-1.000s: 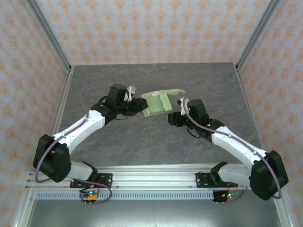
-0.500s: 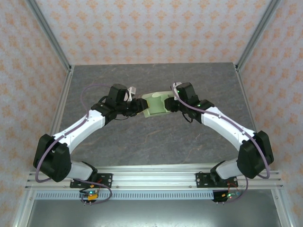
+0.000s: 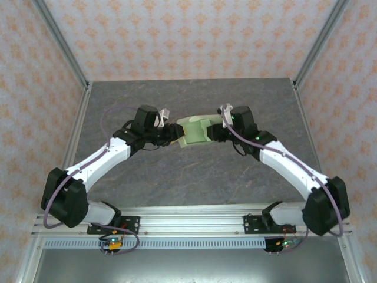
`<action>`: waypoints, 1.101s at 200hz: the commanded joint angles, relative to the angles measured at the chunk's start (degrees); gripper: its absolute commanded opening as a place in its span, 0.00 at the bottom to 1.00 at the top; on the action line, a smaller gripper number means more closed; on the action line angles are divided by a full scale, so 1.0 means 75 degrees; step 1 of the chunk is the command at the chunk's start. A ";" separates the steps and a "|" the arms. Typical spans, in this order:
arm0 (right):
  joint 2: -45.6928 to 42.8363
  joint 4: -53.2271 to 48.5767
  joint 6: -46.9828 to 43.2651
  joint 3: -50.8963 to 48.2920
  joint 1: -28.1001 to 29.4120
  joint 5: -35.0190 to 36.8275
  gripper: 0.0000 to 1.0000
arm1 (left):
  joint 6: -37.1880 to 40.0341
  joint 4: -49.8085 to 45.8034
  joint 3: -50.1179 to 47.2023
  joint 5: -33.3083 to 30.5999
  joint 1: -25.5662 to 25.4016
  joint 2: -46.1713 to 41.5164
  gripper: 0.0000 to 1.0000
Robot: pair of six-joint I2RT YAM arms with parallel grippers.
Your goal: Fold the paper box
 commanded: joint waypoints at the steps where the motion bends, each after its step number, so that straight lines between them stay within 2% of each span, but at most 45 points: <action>1: -0.0391 0.0178 -0.0943 -0.0498 0.0056 -0.0750 0.49 | -0.0085 0.0260 -0.0011 0.0162 0.0036 -0.0145 0.33; 31: -0.0356 -0.0663 -0.1718 -0.0313 0.0318 -0.0370 0.45 | -0.0032 0.0251 0.0056 0.0226 0.0039 -0.0023 0.33; 56: -0.0064 -0.0751 -0.1439 -0.0028 0.0305 -0.0183 0.40 | -0.0004 0.0334 -0.0046 0.0180 0.0029 -0.0052 0.33; 72: 0.0258 -0.1019 -0.1167 0.0368 0.0260 0.0031 0.26 | 0.0074 0.0275 -0.0047 0.0239 0.0034 -0.0068 0.33; 103: 0.0618 -0.1357 -0.0718 0.0865 0.0130 0.0492 0.21 | 0.0184 0.0229 -0.0101 0.0213 0.0037 -0.0245 0.33; 116: 0.0642 -0.1286 -0.0740 0.0903 0.0116 0.0472 0.20 | 0.0265 0.0114 -0.0024 0.0258 0.0037 -0.0263 0.33; 149: 0.0061 -0.0569 -0.1115 0.0382 0.0130 -0.0793 0.28 | 0.0202 -0.0014 0.0118 0.0210 0.0030 -0.0158 0.33; 170: -0.0146 -0.0682 -0.1396 0.0277 0.0140 -0.1058 0.32 | 0.0159 0.0012 0.0187 0.0251 0.0030 -0.0053 0.32; 196: 0.0108 -0.1271 -0.1336 0.0510 0.0139 -0.0414 0.30 | 0.0117 0.0153 0.0223 0.0317 0.0029 -0.0058 0.32; 220: 0.0351 -0.1137 -0.0994 0.0561 -0.0006 0.0284 0.20 | 0.0170 0.0208 0.0172 0.0392 0.0032 -0.0156 0.32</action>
